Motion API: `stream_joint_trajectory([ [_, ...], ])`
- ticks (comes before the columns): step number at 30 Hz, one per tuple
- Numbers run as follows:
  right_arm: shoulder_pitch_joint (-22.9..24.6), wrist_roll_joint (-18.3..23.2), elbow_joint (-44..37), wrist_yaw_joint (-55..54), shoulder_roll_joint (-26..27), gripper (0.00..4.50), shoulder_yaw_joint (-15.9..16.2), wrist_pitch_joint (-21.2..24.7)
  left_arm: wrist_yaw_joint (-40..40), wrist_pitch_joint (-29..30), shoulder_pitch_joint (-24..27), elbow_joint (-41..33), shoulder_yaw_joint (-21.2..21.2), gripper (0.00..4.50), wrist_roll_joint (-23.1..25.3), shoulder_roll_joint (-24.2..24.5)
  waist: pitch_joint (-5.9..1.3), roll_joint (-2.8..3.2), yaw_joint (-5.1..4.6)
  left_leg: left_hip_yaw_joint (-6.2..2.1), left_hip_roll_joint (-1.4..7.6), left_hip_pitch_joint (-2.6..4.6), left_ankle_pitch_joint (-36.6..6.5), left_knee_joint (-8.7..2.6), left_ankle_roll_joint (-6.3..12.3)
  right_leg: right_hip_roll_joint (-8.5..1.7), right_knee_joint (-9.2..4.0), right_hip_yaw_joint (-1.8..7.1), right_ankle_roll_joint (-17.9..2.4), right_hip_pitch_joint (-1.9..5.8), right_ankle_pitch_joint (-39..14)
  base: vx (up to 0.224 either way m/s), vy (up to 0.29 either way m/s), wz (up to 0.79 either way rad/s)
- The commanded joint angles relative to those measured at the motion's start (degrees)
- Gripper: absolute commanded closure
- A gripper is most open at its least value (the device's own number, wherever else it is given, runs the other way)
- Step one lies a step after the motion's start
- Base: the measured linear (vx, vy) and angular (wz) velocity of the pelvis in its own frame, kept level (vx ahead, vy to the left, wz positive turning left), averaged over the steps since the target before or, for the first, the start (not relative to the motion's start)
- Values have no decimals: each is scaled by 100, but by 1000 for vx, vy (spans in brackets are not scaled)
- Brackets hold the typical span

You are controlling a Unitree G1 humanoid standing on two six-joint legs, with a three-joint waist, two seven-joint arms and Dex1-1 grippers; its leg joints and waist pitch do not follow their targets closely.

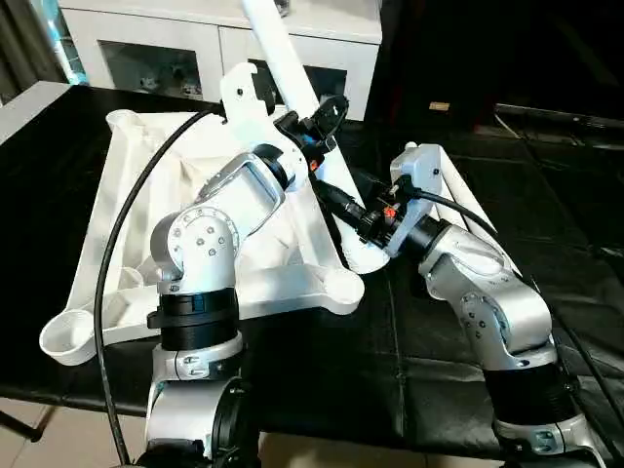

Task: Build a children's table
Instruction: Pick table leg

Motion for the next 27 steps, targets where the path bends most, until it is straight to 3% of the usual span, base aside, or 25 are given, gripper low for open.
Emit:
stream_joint_trajectory([
  [1,-10,-117,-39,-88,-24,265,21,-208,253,-40,-95,36,-42,268,71,-248,-413,54,-7,-172,335,182,-731,-369,-66,-476,-404,267,-1054,261,168,0,0,0],
  [10,10,8,4,-33,12,265,-17,-131,279,-181,-86,68,-52,268,116,-141,-414,54,-25,-167,335,183,-714,-359,6,-480,-403,269,-1108,263,222,0,0,0],
  [11,8,64,14,7,27,209,-48,-91,258,-232,-85,83,-73,268,156,-99,-417,57,-28,-171,337,183,-706,-359,-3,-473,-396,268,-1107,264,220,0,0,0],
  [12,8,64,14,7,27,195,-48,-91,258,-232,-85,83,-73,268,156,-99,-419,56,-30,-169,335,179,-698,-357,3,-473,-398,270,-1107,265,242,0,0,0],
  [19,25,168,38,75,9,143,-66,-94,109,-398,-97,180,-214,269,380,165,-426,69,-29,-178,337,187,-672,-356,17,-475,-392,264,-1078,267,324,0,0,0],
  [24,65,356,-134,375,-119,102,-85,-33,-217,-599,-67,342,-451,269,688,627,-433,86,-24,-183,343,194,-677,-363,-16,-468,-374,264,-1025,267,313,0,0,0],
  [25,36,507,-212,467,-214,93,-210,139,-563,-657,-60,403,-678,269,857,948,-432,70,-25,-180,340,200,-634,-362,-15,-467,-377,262,-1027,259,370,0,0,0],
  [26,36,507,-212,467,-214,83,-210,139,-563,-657,-60,403,-678,269,857,948,-432,75,-19,-180,331,204,-629,-363,10,-468,-382,263,-1019,258,351,0,0,0],
  [27,-27,889,-321,611,-375,75,-390,673,-948,-633,-44,379,-909,269,953,1244,-431,56,-25,-173,343,205,-608,-367,2,-467,-367,263,-1044,256,376,0,0,0],
])
